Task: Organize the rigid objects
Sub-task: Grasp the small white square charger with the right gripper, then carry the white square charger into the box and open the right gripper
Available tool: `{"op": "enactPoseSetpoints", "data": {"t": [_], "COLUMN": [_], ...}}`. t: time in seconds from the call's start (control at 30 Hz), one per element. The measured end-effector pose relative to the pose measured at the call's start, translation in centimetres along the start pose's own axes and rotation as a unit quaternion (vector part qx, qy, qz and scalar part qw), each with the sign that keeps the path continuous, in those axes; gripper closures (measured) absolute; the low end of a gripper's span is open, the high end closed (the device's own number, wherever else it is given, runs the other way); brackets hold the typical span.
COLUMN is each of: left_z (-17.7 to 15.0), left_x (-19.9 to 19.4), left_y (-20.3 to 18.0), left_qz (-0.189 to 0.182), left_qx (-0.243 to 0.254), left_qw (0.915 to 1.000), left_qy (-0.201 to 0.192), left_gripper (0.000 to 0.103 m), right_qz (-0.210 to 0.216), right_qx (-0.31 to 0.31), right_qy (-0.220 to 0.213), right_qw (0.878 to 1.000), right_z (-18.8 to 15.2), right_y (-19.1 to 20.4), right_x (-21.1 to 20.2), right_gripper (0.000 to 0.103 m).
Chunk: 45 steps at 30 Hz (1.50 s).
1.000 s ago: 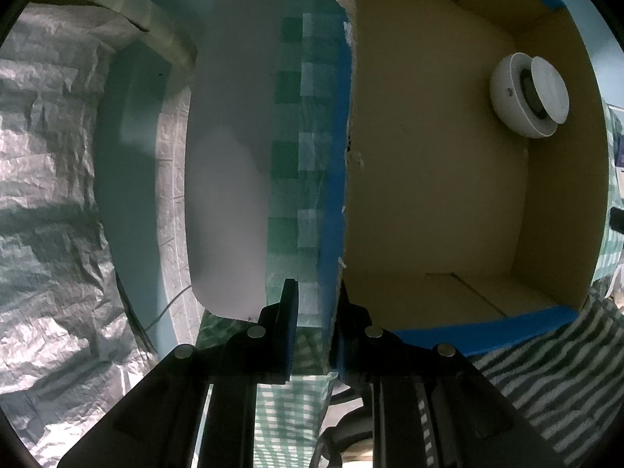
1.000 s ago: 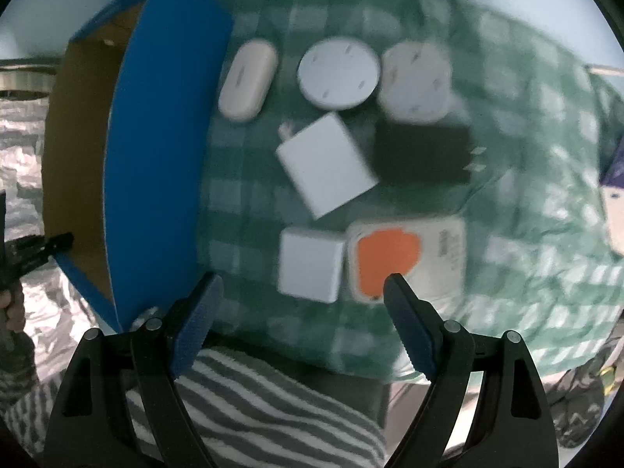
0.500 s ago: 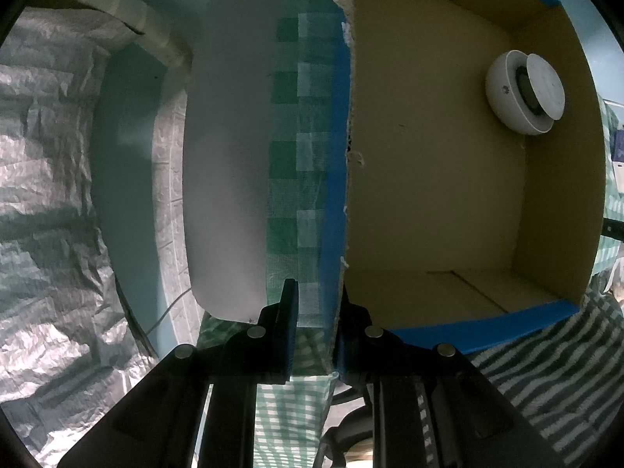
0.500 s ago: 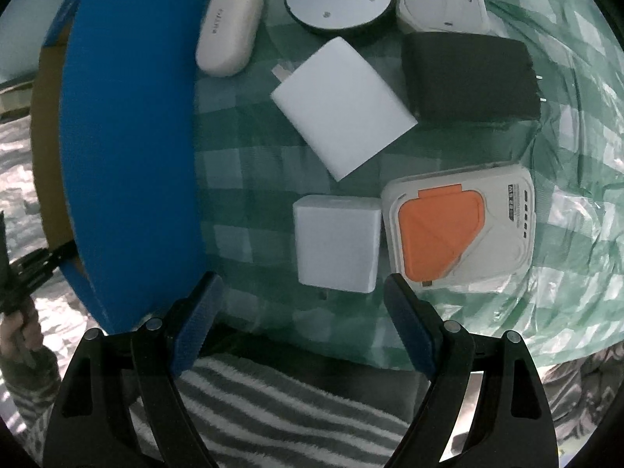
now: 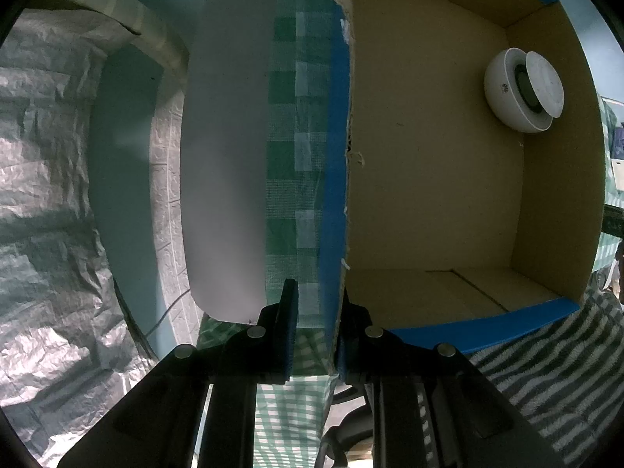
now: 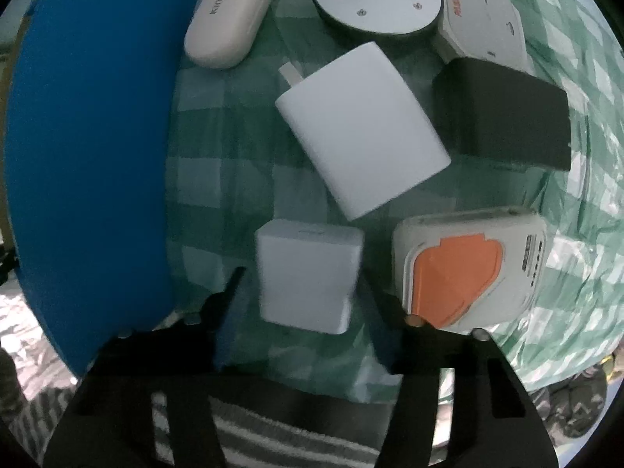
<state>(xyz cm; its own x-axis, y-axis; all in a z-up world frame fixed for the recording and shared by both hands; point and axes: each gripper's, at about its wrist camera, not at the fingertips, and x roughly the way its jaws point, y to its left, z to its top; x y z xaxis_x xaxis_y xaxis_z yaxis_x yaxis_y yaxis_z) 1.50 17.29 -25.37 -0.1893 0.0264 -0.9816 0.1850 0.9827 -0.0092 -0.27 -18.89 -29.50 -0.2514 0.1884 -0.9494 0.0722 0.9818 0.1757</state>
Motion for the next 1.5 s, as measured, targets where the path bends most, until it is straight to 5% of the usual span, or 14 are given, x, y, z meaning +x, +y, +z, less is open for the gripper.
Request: {"op": "enactPoseSetpoints", "data": {"t": [0.53, 1.13, 1.5], "left_z": [0.1, 0.0, 0.1], "left_x": [0.1, 0.2, 0.1], "left_y": [0.0, 0.1, 0.2], "left_qz": [-0.001, 0.002, -0.002], "left_qx": [-0.002, 0.0, -0.003], "left_qw": [1.0, 1.0, 1.0], "left_qy": [0.001, -0.001, 0.0], "left_gripper": [0.085, 0.085, 0.085], "right_qz": [-0.041, -0.022, 0.01], "right_qx": [-0.053, -0.098, -0.15], "right_qy": [-0.031, -0.093, -0.128], "right_qw": [0.997, 0.991, 0.98], "right_z": [-0.6, -0.3, 0.2], "right_y": [4.5, 4.2, 9.1], "right_x": [0.1, -10.4, -16.3], "right_gripper": [0.052, 0.052, 0.052]}}
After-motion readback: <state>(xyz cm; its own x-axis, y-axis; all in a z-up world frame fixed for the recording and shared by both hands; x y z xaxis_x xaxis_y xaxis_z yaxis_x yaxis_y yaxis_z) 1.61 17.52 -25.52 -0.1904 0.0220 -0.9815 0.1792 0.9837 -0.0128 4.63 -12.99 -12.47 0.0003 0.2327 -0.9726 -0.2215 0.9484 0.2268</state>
